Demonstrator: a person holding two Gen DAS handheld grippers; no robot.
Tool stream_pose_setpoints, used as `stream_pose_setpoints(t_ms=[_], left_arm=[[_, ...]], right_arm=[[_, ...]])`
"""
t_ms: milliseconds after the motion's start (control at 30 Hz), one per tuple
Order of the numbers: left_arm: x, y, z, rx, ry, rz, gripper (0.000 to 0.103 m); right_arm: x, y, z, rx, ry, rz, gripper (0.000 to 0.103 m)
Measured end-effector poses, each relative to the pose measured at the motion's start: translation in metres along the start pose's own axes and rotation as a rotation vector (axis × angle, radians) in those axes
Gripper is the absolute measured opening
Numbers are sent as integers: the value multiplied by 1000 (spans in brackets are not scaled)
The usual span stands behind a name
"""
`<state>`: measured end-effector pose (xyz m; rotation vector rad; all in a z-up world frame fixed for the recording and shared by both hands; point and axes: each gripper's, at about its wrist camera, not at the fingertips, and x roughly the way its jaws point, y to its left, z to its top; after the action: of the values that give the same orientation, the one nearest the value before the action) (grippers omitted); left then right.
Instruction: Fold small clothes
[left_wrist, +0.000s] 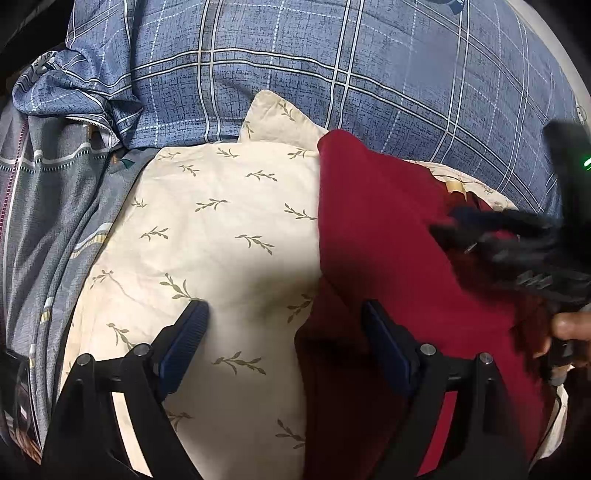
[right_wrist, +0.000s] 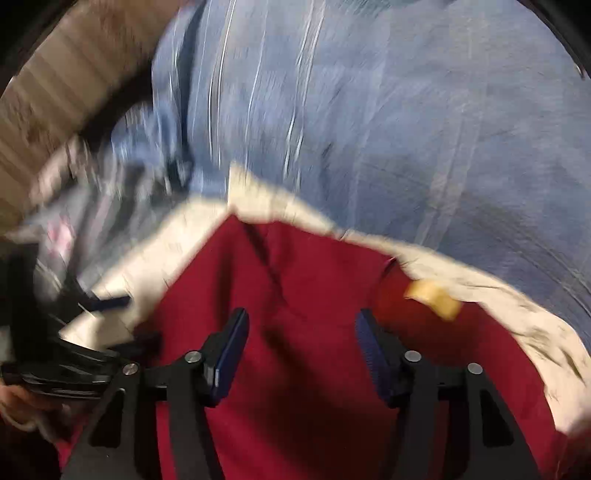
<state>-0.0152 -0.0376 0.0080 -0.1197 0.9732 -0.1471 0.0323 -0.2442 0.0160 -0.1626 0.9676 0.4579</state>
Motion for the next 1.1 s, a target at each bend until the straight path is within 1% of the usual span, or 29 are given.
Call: stream_pose_setpoints(t_ms=[33,67,100,133,200,233,300,333,367,467,500,533,567,633,667,700,733,767,800,867,900,933,1000,1100], left_arm=[[0,1,1,-4,1,-3,87],[-1,1,1,-10,1,-5,87],[-1,2,2,-17,-1,-8,87],[-1,2,2,-26,-5,-9,87],[-2,1,3,-29,-16,-8,87],[-2,0,3,-25,-18,-5,87],[-2,-1,2,-21,-20,1,87],[-3,-1,3,-24,-20,-1,87],[-5,0,3,-29,-22,-8,87],[-12,-1,5,-30,-49,-16,87],[-15,-2,6,-23,-64,-22,87],[-17,-5,6,-16,-74,-27,87],[-18,-7,7,-9,-79,-34,87],[-18,-12,6,9,-79,-51,87],[-16,-17,6,24,-71,-60,87],[-13,-21,5,37,-61,-61,87],[-11,-22,5,44,-56,-59,87],[-7,-26,3,55,-43,-54,87],[-5,-27,3,61,-34,-52,87],[-3,-28,2,66,-22,-48,87],[-3,-28,1,67,-25,-48,87],[-4,-28,2,65,-29,-44,87],[-6,-26,3,57,-35,-37,87],[-7,-26,3,54,-43,-24,87]], right_arm=[[8,1,-3,-7,37,-14,43],[7,1,-6,-6,32,-24,31],[-1,3,-9,-11,7,-48,10],[-6,1,-9,-5,-10,-66,3],[-16,-7,-7,58,-64,-88,3],[-14,-11,-5,98,-88,-124,3],[2,-11,-8,106,-56,-205,0],[9,-8,-10,102,-40,-212,0],[7,-7,-13,111,-39,-200,1],[-28,-6,-29,159,-86,-172,13],[-41,-6,-35,160,-103,-172,27],[-55,-6,-43,156,-118,-195,43],[-64,-6,-51,152,-121,-227,47],[-73,-15,-67,170,-98,-294,48],[-77,-27,-74,192,-78,-318,48],[-69,-38,-83,231,-41,-342,48],[-61,-47,-87,263,-3,-347,48],[-55,-57,-94,312,7,-307,48],[-64,-65,-94,344,-33,-278,48],[-76,-70,-94,384,-10,-236,48],[-89,-71,-95,390,-31,-228,49],[-98,-71,-97,389,-49,-238,49],[-120,-74,-103,391,-69,-304,51],[-136,-84,-119,417,-76,-329,55]])
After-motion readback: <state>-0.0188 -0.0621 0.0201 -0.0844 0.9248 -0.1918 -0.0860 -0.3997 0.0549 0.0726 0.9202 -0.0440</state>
